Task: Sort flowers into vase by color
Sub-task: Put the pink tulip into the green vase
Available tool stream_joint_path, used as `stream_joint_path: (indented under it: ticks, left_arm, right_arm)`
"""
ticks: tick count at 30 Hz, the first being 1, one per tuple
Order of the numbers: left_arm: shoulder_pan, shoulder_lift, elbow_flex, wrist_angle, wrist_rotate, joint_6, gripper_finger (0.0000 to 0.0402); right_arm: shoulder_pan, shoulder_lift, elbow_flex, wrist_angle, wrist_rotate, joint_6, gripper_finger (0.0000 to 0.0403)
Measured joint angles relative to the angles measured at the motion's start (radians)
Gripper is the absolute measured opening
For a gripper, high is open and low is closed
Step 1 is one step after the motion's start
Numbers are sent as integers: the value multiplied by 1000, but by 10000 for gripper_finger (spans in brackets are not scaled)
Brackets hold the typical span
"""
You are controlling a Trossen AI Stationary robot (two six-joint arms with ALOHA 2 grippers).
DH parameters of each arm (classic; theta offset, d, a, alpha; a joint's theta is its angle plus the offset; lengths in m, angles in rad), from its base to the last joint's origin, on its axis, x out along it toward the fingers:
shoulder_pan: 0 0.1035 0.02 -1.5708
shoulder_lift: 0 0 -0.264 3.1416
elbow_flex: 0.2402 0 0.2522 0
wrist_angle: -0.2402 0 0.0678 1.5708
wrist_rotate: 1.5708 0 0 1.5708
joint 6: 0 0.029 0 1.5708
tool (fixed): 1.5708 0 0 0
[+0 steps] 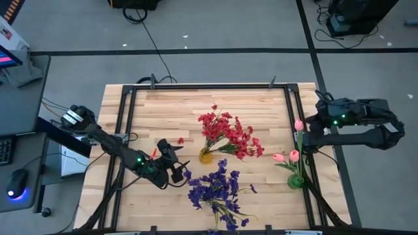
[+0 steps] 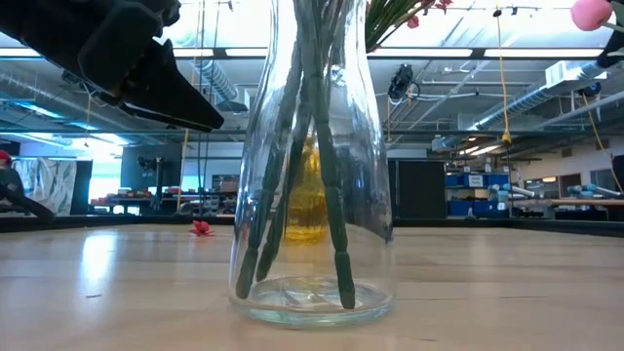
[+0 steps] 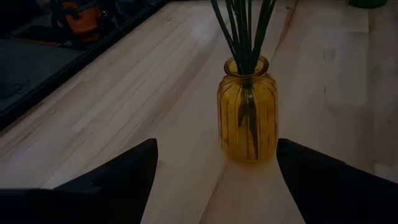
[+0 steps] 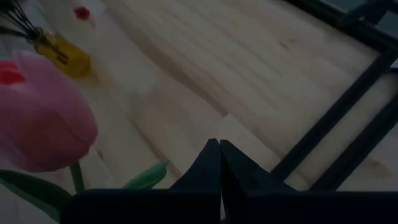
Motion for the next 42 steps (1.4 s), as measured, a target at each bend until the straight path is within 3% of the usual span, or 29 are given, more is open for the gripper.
stream_joint_path:
  ticks: [16,26,42]
  left_arm:
    - [0,0,0,-3,0,3,335]
    - [0,0,0,2,0,2,335]
    - [0,0,0,-13,0,3,335]
  right_arm:
    - [0,-67,-10,15,-127,53,0]
    - [0,-66,-140,111,-234,50,0]
    - [0,-74,-77,105,-427,19,0]
